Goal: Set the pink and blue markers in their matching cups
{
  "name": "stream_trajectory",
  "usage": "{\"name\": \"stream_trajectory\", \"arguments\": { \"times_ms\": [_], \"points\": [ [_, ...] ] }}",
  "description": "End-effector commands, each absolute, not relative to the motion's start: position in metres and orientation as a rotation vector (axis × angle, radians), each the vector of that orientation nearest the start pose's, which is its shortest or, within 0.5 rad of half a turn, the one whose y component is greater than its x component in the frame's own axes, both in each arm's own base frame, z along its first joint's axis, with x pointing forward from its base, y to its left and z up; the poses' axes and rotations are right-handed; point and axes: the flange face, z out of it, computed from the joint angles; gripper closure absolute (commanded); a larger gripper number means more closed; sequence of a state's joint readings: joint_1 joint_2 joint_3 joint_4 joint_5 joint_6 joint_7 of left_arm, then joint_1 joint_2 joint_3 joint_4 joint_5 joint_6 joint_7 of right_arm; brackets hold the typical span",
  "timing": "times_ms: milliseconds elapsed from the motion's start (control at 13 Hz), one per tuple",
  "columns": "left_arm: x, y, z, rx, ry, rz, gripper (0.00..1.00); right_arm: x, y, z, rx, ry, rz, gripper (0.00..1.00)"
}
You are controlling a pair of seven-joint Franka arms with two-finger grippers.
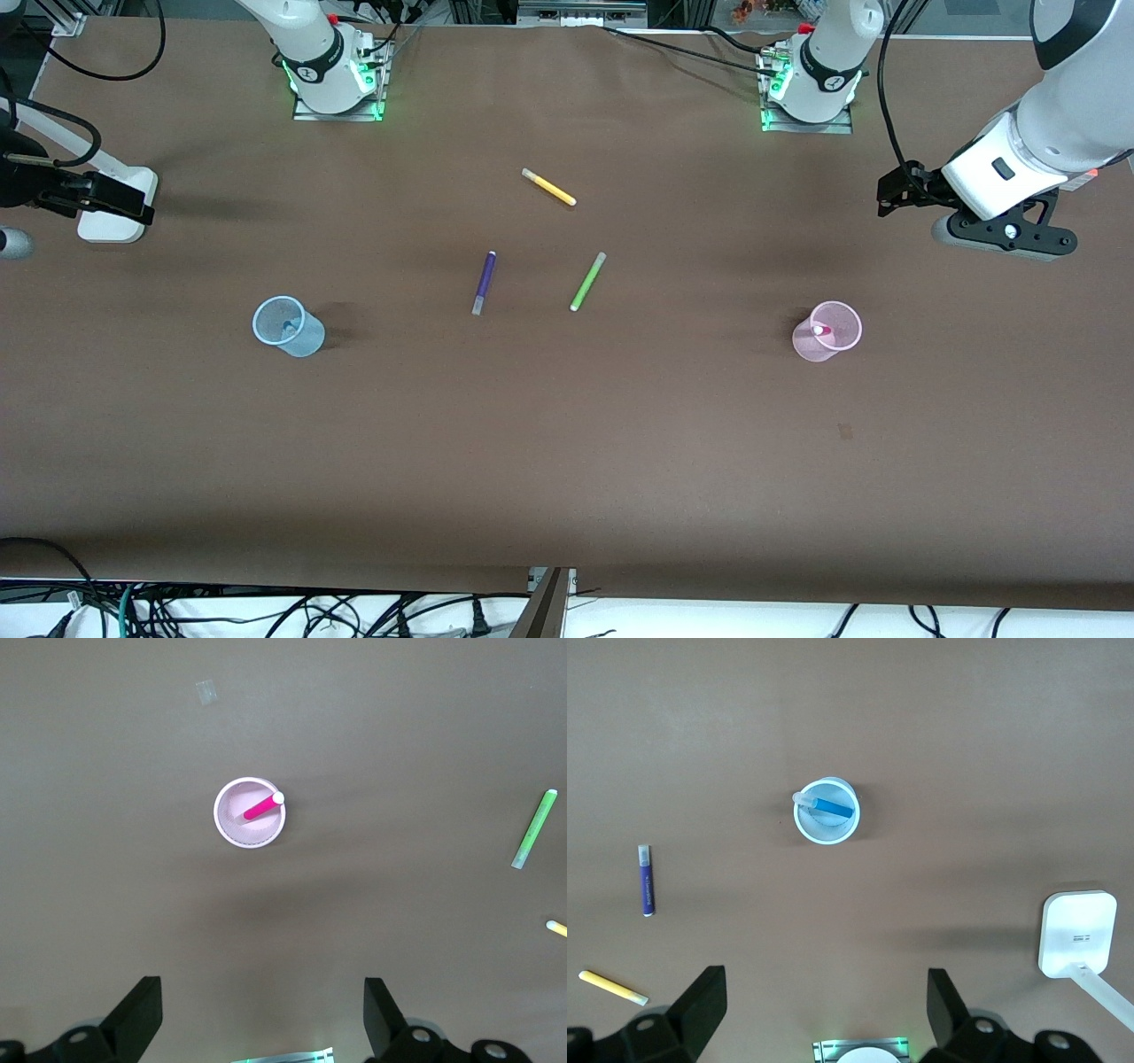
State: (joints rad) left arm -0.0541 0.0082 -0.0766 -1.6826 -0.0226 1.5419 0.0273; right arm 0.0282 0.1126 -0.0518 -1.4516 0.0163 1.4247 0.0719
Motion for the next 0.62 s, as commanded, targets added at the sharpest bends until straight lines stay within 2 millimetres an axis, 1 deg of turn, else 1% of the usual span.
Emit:
{"name": "stream_trajectory", "arguments": {
  "times_ms": [0, 538],
  "points": [
    [0.5442, -0.0693, 0.5671, -3.147, 0.271, 0.217, 0.00, 0.5735, -0.0132, 0.6080, -3.139, 0.130, 0.212, 0.00],
    [0.5448, -0.0651, 0.5655, -3.148, 0.264, 0.224, 0.00, 0.5735, -0.0132, 0.6080, -3.139, 0.133, 0.212, 0.00]
  ]
}}
